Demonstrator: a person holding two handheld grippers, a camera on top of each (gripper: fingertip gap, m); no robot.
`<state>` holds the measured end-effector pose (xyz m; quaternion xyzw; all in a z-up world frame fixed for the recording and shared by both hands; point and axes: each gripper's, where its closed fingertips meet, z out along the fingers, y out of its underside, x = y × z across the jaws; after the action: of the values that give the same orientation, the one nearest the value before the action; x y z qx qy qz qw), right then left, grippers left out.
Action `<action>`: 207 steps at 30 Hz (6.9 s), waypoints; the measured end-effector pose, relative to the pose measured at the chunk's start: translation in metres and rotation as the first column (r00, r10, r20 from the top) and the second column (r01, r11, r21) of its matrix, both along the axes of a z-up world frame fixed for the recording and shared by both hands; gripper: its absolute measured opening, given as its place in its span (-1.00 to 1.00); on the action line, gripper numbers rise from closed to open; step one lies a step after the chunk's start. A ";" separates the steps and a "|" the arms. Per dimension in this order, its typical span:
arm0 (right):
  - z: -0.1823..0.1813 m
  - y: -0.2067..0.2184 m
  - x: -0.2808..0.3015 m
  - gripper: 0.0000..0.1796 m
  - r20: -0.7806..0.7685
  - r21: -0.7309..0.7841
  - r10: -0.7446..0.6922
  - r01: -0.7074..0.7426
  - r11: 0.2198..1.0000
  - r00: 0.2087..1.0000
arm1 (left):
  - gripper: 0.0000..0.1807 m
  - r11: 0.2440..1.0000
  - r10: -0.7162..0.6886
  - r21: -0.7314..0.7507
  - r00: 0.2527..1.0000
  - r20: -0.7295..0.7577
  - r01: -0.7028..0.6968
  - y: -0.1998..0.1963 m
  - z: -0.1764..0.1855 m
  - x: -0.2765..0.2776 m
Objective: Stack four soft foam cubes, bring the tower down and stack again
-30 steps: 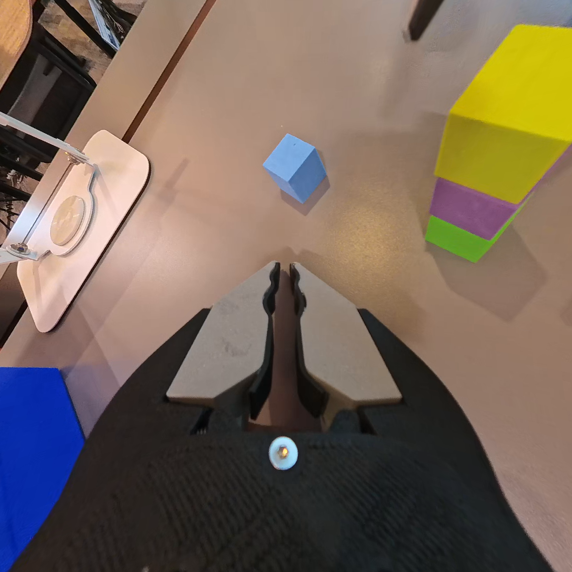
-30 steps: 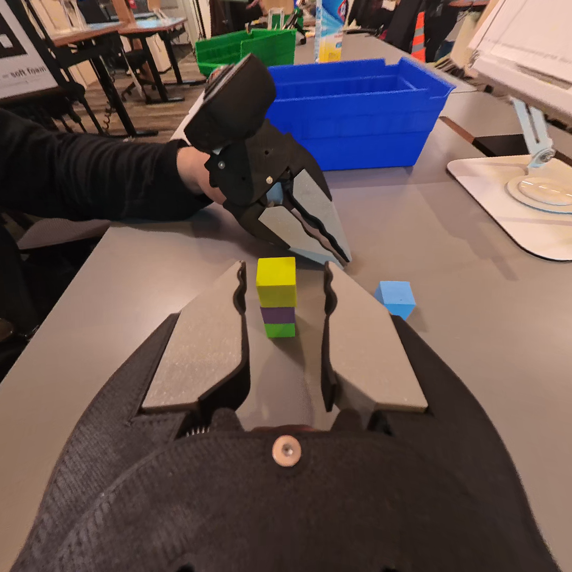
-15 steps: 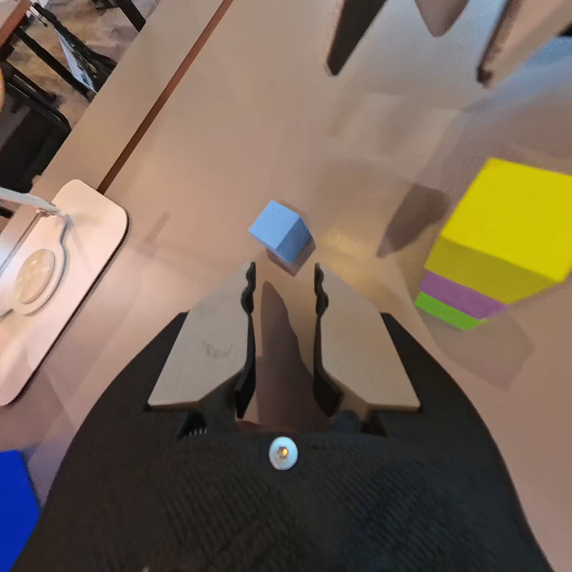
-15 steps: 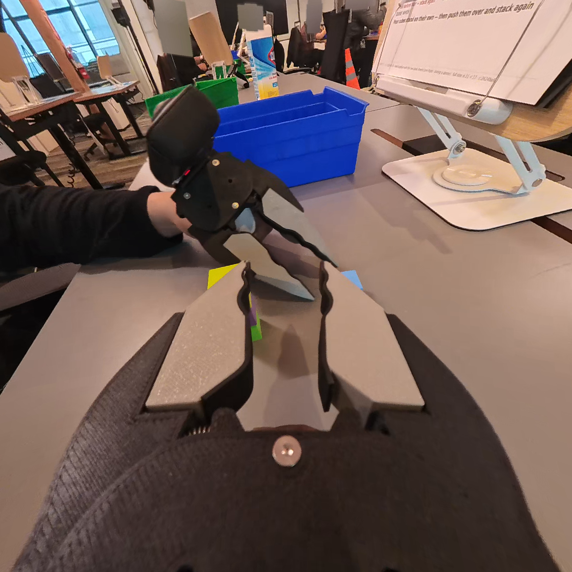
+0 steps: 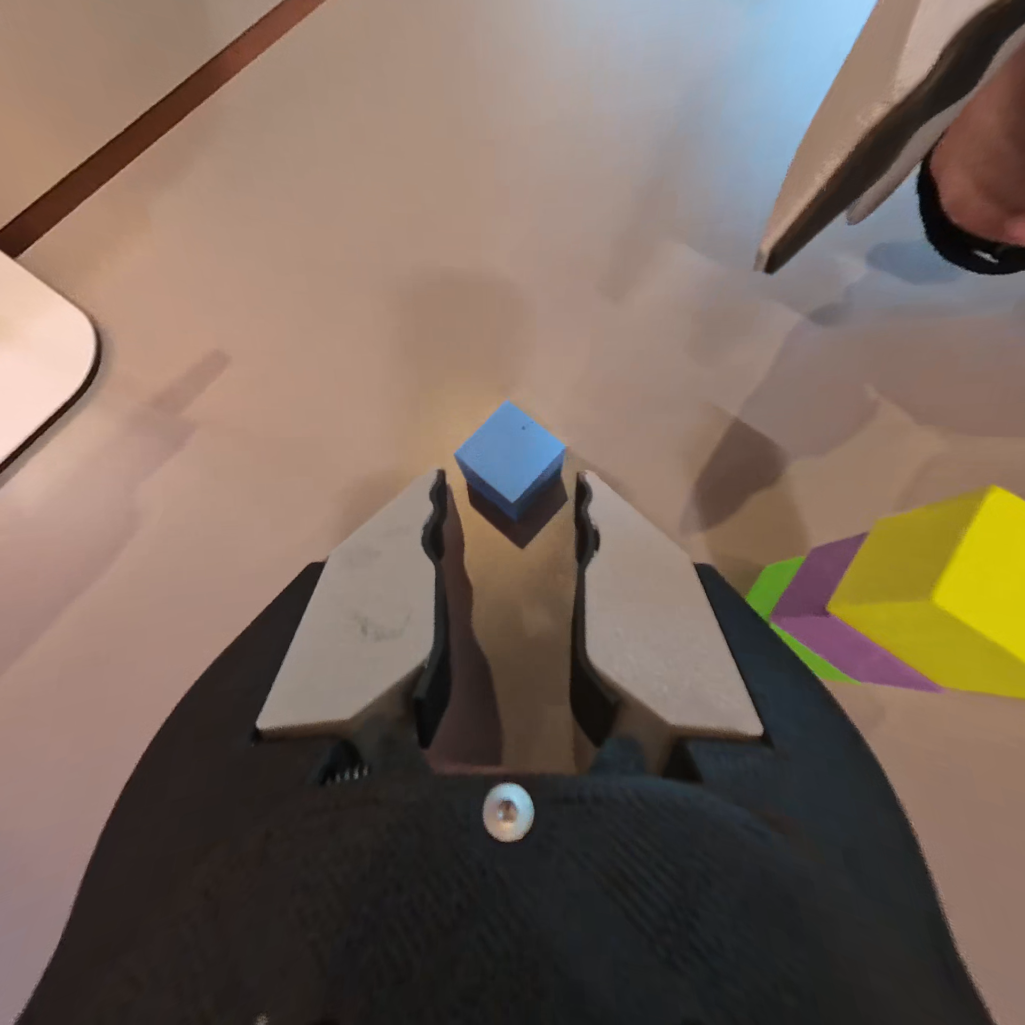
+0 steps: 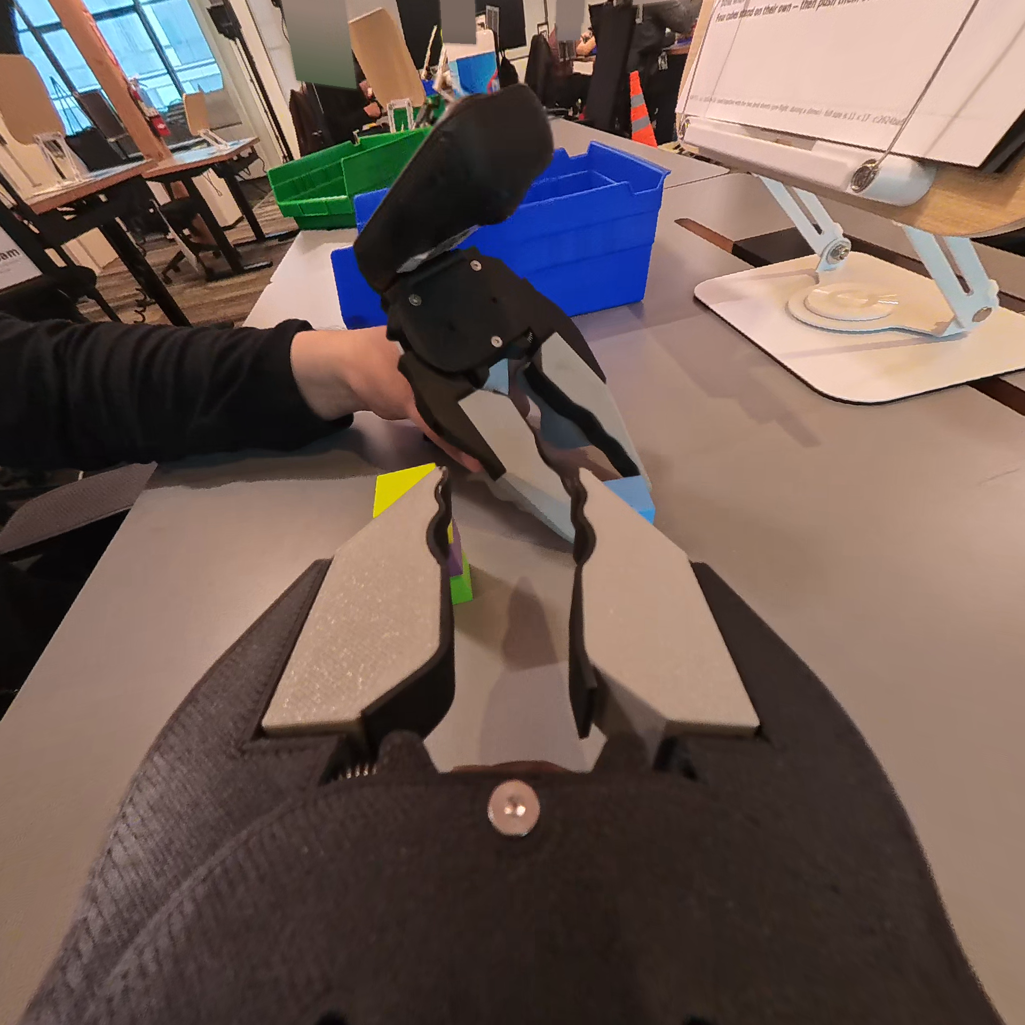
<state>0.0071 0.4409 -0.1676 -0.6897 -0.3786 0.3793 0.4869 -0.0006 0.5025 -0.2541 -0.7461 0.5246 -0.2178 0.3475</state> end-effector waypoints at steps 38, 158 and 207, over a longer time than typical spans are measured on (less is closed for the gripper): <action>0.033 0.005 -0.008 -0.68 -0.235 -0.160 -0.058 0.021 0.987 0.970 | -0.61 0.494 -0.240 0.868 0.968 0.078 0.053 -0.052 0.118 0.014; 0.006 -0.034 -0.018 -0.59 -0.041 0.043 0.190 -0.188 0.981 0.981 | -0.83 0.938 0.134 0.330 0.988 -0.071 -0.104 0.011 0.011 -0.074; -0.086 0.033 0.055 -0.56 0.523 0.028 -0.249 0.276 0.961 0.815 | -1.00 0.974 -0.020 0.224 0.994 -0.111 0.045 -0.020 -0.001 -0.065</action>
<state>0.0624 0.4743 -0.2537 -0.8239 -0.3882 0.1163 0.3962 -0.0657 0.4825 -0.2555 -0.7036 0.5762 -0.1218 0.3976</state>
